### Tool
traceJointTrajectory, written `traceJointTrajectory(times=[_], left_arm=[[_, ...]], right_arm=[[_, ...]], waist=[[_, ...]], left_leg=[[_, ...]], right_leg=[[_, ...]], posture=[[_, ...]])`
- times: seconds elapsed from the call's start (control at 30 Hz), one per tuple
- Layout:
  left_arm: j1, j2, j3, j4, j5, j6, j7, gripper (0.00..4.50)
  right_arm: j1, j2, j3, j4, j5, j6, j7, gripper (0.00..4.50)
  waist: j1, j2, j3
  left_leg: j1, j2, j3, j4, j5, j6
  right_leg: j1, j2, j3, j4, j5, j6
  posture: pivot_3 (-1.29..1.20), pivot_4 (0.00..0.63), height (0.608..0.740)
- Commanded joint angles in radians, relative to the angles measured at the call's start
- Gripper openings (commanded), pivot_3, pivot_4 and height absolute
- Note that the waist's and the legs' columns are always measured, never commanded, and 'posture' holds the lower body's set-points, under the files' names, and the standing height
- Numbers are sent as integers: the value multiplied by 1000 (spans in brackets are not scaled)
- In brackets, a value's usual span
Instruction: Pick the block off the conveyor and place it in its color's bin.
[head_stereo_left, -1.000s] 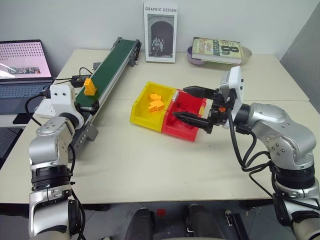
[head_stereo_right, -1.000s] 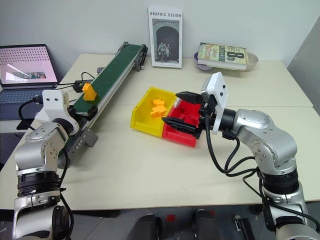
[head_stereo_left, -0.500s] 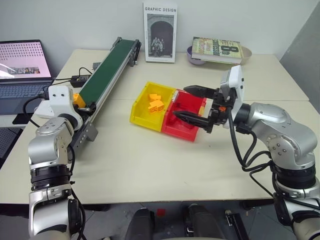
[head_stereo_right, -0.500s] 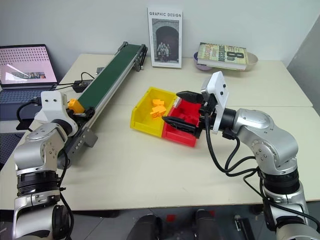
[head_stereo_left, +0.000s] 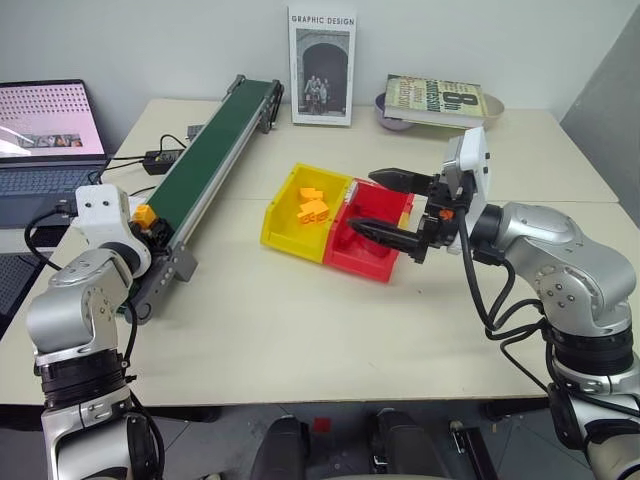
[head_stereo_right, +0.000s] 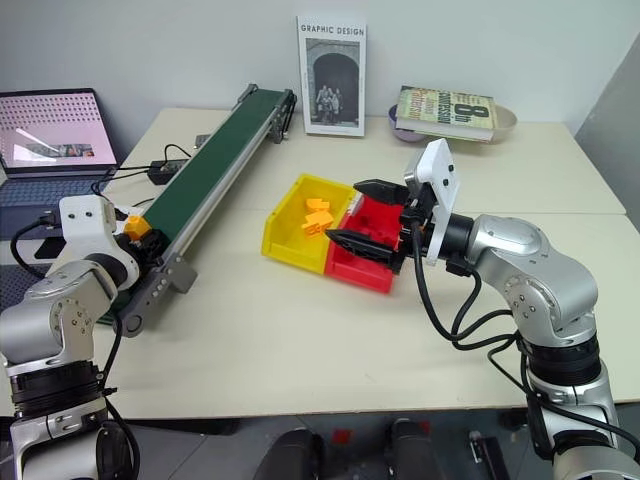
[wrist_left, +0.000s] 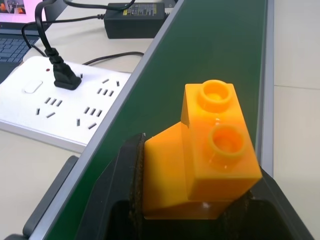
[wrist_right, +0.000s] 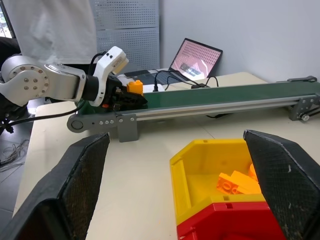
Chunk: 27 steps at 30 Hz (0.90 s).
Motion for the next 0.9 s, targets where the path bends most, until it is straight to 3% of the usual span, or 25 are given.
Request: traceJointTrajectory(times=[0.03, 0.17, 0.3, 0.43, 0.57, 0.63, 0.9], left_arm=[[-132, 1, -103, -45, -21, -25, -66, 1507], [-199, -9, -231, -25, -14, -68, -175, 1507], [-269, -43, -428, 38, 6, -190, -386, 1507], [-364, -88, -564, 266, 106, -396, -497, 1507], [-416, -122, -583, 435, 133, -506, -564, 1507], [-432, -126, -592, 496, 161, -550, -579, 2212], [-466, -126, -556, 592, 182, -610, -620, 3660]], right_arm=[[26, -47, -49, -67, -57, 0, -80, 4500], [74, -58, -72, -130, -48, 33, -143, 4500], [164, -91, -81, -265, -38, 96, -196, 4500], [229, -108, -94, -354, -36, 148, -254, 4500], [263, -107, -115, -401, -14, 183, -296, 4500], [276, -105, -127, -418, -9, 197, -314, 4500], [285, -100, -161, -449, 28, 233, -366, 4500]], waist=[[9, 0, 0], [7, -1, 0], [8, -1, 0], [1, -1, 0], [-9, 0, 0], [-10, 0, 0], [-4, 0, 0]], left_leg=[[-1, -1, -1, 0, 0, 0], [-1, -2, 2, 0, 0, 0], [-2, -2, 0, -1, 0, 0], [-2, -2, 0, -1, 0, 0], [0, -2, 2, -1, 0, 0], [0, -2, 2, 0, 0, 0], [-1, -1, 0, 0, 0, 0]], right_leg=[[0, -1, -1, 0, 0, 0], [1, -2, 2, -2, 0, 0], [0, -1, 0, -2, 0, 0], [-1, 1, 1, -1, 0, -1], [-1, 3, 2, -1, -1, -1], [-1, 5, 2, -1, -1, -1], [-1, 6, 1, -1, -1, -1]], posture=[[0, 150, 740], [0, 150, 740], [0, 150, 740], [0, 150, 740], [0, 150, 740], [0, 150, 740], [0, 150, 740]])
